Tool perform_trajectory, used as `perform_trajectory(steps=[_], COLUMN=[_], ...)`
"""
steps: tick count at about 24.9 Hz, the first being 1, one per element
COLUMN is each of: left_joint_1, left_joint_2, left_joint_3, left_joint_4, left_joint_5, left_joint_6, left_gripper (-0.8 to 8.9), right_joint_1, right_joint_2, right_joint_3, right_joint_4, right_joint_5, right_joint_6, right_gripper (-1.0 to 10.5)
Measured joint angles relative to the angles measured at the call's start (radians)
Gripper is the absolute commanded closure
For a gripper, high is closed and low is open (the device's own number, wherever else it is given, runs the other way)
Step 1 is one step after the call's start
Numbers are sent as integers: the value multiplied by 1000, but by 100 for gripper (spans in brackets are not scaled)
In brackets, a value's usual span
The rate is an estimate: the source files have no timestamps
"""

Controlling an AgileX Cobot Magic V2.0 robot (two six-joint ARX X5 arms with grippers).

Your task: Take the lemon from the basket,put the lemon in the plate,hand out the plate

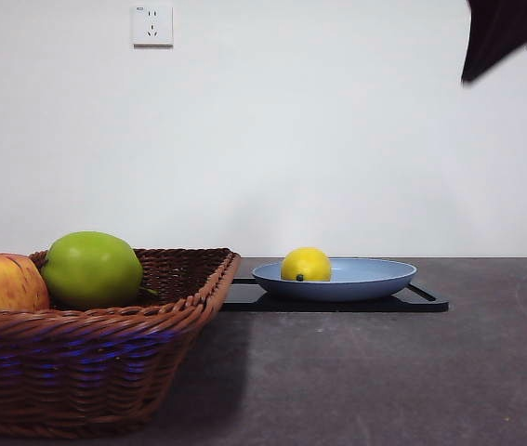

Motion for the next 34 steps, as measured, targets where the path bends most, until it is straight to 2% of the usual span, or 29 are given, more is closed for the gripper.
perform_trajectory(steps=[1,4,6,7,10,12,14,23,29,34], left_joint_1=[27,133,198,222,267,283,295,305,305,305], left_joint_2=[0,0,-4,-14,-124,-234,-346,-657,-714,-708], left_joint_3=[0,0,-2,-14,-154,-292,-432,-845,-900,-900], left_joint_4=[-6,-11,-10,8,190,340,439,587,568,567], left_joint_5=[-2,-2,-2,-2,-2,-2,-2,-2,-2,-2], left_joint_6=[9,24,27,30,32,31,30,-61,-122,-134], left_gripper=[807,807,807,807,807,807,807,807,805,805], right_joint_1=[29,167,257,293,384,421,441,478,479,479], right_joint_2=[-48,-205,-304,-348,-494,-583,-674,-893,-879,-885], right_joint_3=[0,-8,-50,-82,-243,-394,-573,-1089,-1152,-1152], right_joint_4=[30,152,238,288,468,595,730,1115,1131,1136], right_joint_5=[72,359,476,503,529,579,591,613,614,616], right_joint_6=[5,35,49,54,59,60,60,76,179,203], right_gripper=[941,941,941,941,941,941,941,941,936,936])
